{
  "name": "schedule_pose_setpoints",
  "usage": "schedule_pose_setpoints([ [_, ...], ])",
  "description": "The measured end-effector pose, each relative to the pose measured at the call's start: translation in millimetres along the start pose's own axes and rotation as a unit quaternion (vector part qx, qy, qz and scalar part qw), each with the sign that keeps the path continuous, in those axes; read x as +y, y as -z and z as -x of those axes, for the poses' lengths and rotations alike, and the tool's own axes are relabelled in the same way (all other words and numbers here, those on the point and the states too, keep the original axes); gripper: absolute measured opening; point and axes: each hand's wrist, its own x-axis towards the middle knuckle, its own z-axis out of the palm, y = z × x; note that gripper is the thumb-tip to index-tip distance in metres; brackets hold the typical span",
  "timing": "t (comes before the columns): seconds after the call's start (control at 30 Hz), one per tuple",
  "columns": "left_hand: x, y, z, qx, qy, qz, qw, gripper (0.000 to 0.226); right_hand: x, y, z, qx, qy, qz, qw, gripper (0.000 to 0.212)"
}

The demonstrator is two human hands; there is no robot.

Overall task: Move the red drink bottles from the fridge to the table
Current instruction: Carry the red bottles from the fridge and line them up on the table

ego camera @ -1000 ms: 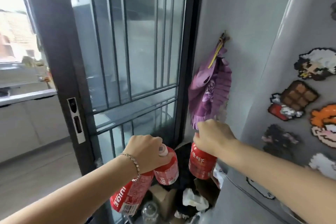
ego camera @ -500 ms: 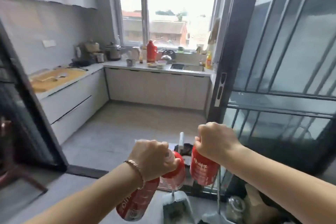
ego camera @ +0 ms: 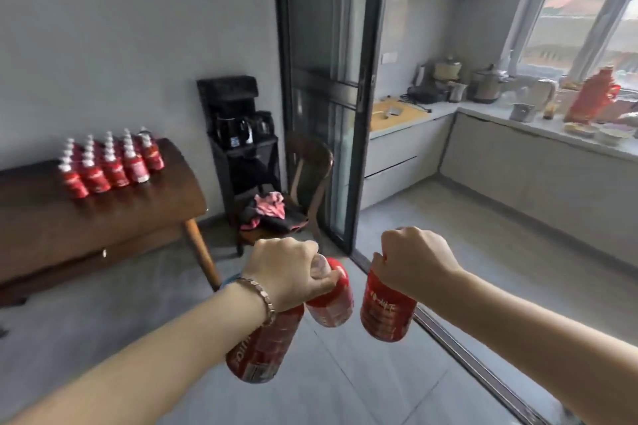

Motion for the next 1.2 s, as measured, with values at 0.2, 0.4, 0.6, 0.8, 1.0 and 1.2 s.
schedule_pose_setpoints([
  [0.2,-172,-13,24,-0.029,0.093,-0.008,0.995,0.054,-155,-28,-119,-0.035,0.039,-0.080,0.995,0.029],
  [0.4,-322,-34,30,-0.019,0.190,0.019,0.981,0.040,-282,-58,-235,-0.067,0.085,-0.112,0.988,0.029],
  [0.6,-450,-61,-2,-0.031,0.273,0.008,0.961,0.044,-377,-79,-350,-0.055,0.152,-0.093,0.982,0.029],
  [0.8,-573,-96,-52,-0.025,0.335,-0.003,0.942,0.048,-456,-102,-485,-0.066,0.195,-0.111,0.972,0.027],
  [1.0,-688,-132,-88,-0.035,0.371,0.006,0.928,0.048,-528,-134,-612,-0.115,0.173,-0.145,0.967,0.026],
  [1.2,-788,-178,-115,-0.050,0.360,0.033,0.931,0.049,-577,-191,-710,-0.179,0.066,-0.219,0.957,0.024],
])
